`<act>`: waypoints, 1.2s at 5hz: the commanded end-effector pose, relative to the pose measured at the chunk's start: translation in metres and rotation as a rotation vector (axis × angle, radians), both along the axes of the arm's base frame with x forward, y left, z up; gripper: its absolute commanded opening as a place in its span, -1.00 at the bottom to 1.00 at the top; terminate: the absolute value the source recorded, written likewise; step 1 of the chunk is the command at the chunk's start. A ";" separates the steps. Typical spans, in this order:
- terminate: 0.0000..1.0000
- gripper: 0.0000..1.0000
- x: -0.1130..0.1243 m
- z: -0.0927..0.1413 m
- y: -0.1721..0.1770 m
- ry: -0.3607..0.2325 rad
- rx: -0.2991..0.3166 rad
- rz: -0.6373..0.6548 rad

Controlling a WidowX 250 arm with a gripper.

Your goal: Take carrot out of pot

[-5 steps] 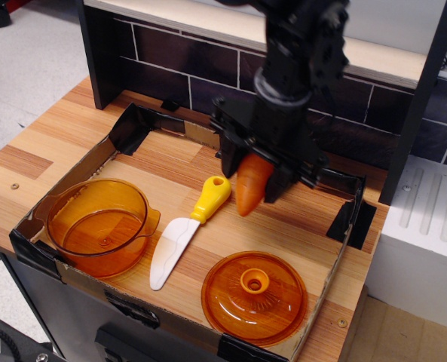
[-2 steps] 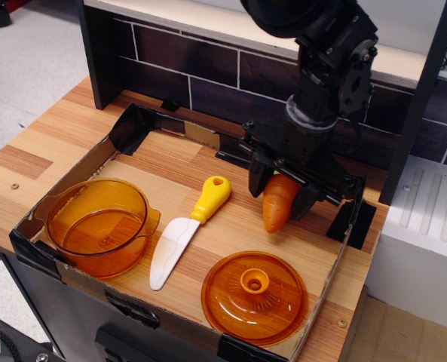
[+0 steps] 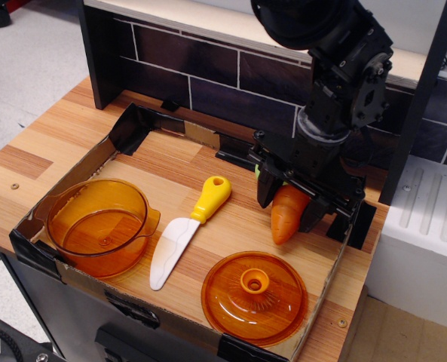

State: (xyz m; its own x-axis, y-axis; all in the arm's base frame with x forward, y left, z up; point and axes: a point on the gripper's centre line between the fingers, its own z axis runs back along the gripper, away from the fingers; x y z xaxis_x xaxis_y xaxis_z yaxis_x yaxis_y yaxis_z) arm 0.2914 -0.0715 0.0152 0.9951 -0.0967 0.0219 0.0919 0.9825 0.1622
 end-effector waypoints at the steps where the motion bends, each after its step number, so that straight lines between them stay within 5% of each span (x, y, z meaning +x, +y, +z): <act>1: -1.00 1.00 -0.001 0.004 0.003 -0.005 -0.028 0.011; 3: -1.00 1.00 -0.009 0.024 0.001 0.000 -0.086 0.020; 5: -1.00 1.00 -0.007 0.108 0.006 -0.084 -0.167 0.091; 6: -1.00 1.00 -0.007 0.108 0.006 -0.084 -0.167 0.091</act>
